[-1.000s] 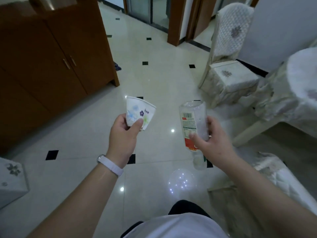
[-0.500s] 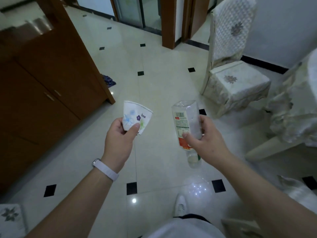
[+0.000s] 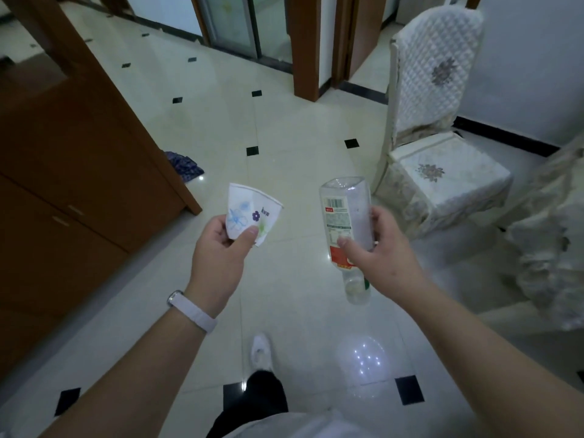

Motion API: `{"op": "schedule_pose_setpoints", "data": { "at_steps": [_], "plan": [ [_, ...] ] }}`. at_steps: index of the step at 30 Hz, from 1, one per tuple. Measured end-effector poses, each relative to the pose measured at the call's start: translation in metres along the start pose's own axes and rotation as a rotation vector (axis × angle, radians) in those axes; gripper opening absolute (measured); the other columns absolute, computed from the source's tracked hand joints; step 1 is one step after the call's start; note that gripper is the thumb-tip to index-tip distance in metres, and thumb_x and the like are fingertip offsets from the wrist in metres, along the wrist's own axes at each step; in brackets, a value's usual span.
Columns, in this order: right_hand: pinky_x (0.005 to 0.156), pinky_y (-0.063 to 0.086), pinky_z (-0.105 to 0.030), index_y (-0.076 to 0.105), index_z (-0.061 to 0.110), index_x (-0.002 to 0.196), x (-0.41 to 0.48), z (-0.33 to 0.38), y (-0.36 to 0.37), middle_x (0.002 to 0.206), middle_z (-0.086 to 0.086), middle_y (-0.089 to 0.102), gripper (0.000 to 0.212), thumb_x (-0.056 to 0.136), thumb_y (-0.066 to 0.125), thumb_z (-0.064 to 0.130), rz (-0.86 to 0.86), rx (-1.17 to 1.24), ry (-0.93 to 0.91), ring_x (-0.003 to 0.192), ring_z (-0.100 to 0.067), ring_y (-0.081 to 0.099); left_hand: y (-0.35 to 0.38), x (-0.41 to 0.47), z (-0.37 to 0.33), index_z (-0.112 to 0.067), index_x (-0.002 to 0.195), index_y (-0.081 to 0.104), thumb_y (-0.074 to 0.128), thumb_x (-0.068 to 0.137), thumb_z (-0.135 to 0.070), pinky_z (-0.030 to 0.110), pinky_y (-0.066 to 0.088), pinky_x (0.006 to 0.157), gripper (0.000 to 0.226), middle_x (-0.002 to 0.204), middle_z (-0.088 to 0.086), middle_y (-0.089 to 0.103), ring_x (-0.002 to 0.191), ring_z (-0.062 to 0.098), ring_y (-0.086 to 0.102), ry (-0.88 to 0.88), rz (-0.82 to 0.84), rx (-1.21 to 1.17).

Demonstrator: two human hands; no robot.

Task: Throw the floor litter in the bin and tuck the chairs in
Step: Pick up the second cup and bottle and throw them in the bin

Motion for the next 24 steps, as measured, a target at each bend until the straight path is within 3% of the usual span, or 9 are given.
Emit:
{"op": "schedule_pose_setpoints", "data": {
  "at_steps": [4, 8, 11, 16, 19, 24],
  "plan": [
    [0.079, 0.052, -0.027, 0.045, 0.034, 0.118, 0.05, 0.008, 0.016, 0.105, 0.017, 0.065, 0.048, 0.08, 0.074, 0.035, -0.037, -0.053, 0.028, 0.091, 0.003, 0.063, 0.012, 0.069, 0.014, -0.023, 0.099, 0.061, 0.068, 0.09, -0.013, 0.015, 0.049, 0.066, 0.015, 0.101, -0.003, 0.071, 0.08, 0.0, 0.067, -0.014, 0.064, -0.035],
    [0.085, 0.055, -0.034, 0.045, 0.039, 0.116, 0.11, 0.026, 0.04, 0.104, 0.019, 0.066, 0.047, 0.08, 0.074, 0.035, -0.094, -0.081, 0.086, 0.091, 0.004, 0.064, 0.017, 0.155, 0.024, -0.021, 0.099, 0.062, 0.072, 0.087, -0.014, 0.029, 0.054, 0.079, 0.017, 0.102, 0.001, 0.073, 0.091, 0.014, 0.07, -0.069, 0.135, -0.126],
    [0.088, 0.055, -0.038, 0.045, 0.036, 0.121, 0.154, 0.046, 0.062, 0.107, 0.019, 0.065, 0.054, 0.076, 0.073, 0.046, -0.119, -0.097, 0.133, 0.095, 0.003, 0.063, 0.008, 0.221, 0.019, -0.021, 0.099, 0.063, 0.07, 0.088, -0.014, 0.022, 0.051, 0.072, 0.015, 0.1, -0.001, 0.073, 0.084, 0.005, 0.068, -0.082, 0.177, -0.116],
    [0.085, 0.055, -0.039, 0.044, 0.035, 0.125, 0.223, 0.082, 0.086, 0.109, 0.017, 0.064, 0.062, 0.071, 0.068, 0.057, -0.166, -0.153, 0.141, 0.097, -0.002, 0.063, 0.005, 0.329, 0.003, -0.023, 0.1, 0.063, 0.07, 0.089, -0.017, 0.027, 0.052, 0.078, 0.015, 0.1, -0.003, 0.073, 0.091, 0.011, 0.069, -0.036, 0.244, -0.08],
    [0.086, 0.055, -0.043, 0.044, 0.033, 0.128, 0.256, 0.09, 0.086, 0.112, 0.013, 0.065, 0.071, 0.068, 0.066, 0.063, -0.199, -0.148, 0.145, 0.101, -0.009, 0.064, 0.018, 0.369, -0.006, -0.026, 0.095, 0.062, 0.07, 0.089, -0.018, 0.018, 0.047, 0.069, 0.013, 0.096, -0.005, 0.072, 0.08, 0.003, 0.066, -0.015, 0.258, -0.085],
    [0.087, 0.056, -0.044, 0.043, 0.032, 0.131, 0.312, 0.091, 0.072, 0.114, 0.012, 0.065, 0.077, 0.065, 0.066, 0.066, -0.238, -0.132, 0.17, 0.102, -0.01, 0.065, 0.056, 0.412, -0.004, -0.026, 0.095, 0.062, 0.071, 0.088, -0.018, 0.021, 0.048, 0.07, 0.013, 0.094, -0.006, 0.072, 0.082, 0.005, 0.067, -0.045, 0.295, -0.068]
  ]
}}
Point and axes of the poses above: each hand's wrist, its own x-axis towards the middle knuckle, its own y-axis out of the palm, z = x × y, the point moved 7 cm from there along x, towards the middle knuckle
